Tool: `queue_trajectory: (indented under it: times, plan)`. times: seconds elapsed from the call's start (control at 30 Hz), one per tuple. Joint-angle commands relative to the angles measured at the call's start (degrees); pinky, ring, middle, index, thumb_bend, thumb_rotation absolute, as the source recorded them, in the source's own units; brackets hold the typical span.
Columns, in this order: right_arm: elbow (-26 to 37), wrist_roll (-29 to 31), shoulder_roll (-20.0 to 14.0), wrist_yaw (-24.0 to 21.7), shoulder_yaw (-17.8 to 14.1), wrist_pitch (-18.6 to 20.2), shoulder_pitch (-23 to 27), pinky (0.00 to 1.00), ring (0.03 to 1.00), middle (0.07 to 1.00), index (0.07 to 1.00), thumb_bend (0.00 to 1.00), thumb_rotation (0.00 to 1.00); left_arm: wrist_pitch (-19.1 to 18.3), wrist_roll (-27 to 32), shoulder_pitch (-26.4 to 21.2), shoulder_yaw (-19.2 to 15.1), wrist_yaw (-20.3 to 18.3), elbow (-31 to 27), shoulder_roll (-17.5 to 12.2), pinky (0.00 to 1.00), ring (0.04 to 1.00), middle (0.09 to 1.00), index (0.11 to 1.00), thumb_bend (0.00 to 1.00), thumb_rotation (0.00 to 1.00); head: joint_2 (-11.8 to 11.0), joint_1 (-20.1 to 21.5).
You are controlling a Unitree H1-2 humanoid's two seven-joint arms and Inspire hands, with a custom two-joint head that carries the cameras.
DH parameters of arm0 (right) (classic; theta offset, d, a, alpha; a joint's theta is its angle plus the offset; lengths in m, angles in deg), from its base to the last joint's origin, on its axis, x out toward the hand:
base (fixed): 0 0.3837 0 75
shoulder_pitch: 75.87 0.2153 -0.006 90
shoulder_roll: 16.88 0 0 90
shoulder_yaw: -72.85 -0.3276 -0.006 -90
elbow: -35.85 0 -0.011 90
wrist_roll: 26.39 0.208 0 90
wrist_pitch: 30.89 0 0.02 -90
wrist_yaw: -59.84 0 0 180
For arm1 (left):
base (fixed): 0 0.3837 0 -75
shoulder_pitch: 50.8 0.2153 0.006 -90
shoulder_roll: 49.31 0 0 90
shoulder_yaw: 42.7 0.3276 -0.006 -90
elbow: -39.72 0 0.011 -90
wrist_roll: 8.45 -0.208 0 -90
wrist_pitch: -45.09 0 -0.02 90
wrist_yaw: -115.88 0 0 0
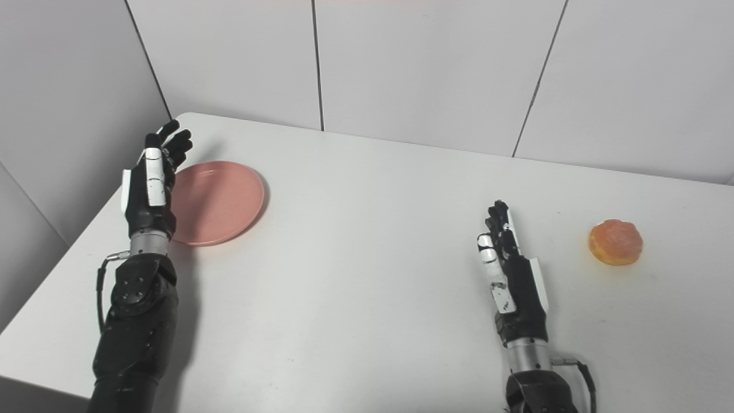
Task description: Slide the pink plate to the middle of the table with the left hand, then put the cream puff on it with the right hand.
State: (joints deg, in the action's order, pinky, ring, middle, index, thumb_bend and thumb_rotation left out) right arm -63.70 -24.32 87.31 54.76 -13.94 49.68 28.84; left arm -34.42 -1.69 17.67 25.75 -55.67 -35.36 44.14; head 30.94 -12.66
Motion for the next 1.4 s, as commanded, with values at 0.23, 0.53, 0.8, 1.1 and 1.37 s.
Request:
queue_trajectory:
  times: [0.23, 0.53, 0.8, 1.1, 1.37]
  plan:
    - [-2.0, 0.2, -0.2, -0.4, -0.2, -1.7, -2.2, 1.00, 0.994, 0.982, 0.987, 0.61, 0.85, 4.1, 0.4, -3.6, -1.9, 3.6, 3.0, -3.7, 0.80, 0.771, 0.767, 0.755, 0.86, 1.00, 0.1, -0.1]
    - [-2.2, 0.3, -0.3, -0.5, -0.4, -1.9, -2.0, 1.00, 0.991, 0.981, 0.987, 0.61, 0.85, 3.1, 0.1, -3.6, -2.7, 6.0, 3.2, -4.4, 0.77, 0.748, 0.741, 0.739, 0.87, 1.00, 0.0, -0.3]
    - [-2.2, 0.2, -0.3, -0.4, -0.4, -1.9, -2.1, 1.00, 0.987, 0.975, 0.982, 0.61, 0.84, 1.6, 0.2, -3.3, -0.8, 4.4, 7.1, -5.8, 0.89, 0.773, 0.757, 0.752, 0.86, 1.00, 0.0, -0.3]
    - [-2.0, 0.6, -0.4, -0.9, -0.5, -2.0, -2.1, 1.00, 0.993, 0.979, 0.985, 0.61, 0.83, -1.9, 1.1, -2.1, 3.1, -0.6, 7.5, -6.0, 0.89, 0.838, 0.828, 0.821, 0.79, 1.00, 0.3, -0.2]
    - [-2.3, 0.4, -0.2, -0.4, -0.7, -2.5, -1.9, 1.00, 0.982, 0.973, 0.985, 0.61, 0.83, -5.7, 0.8, -1.5, 3.7, -0.2, 5.0, -5.0, 0.87, 0.853, 0.840, 0.834, 0.80, 1.00, 0.3, -0.2]
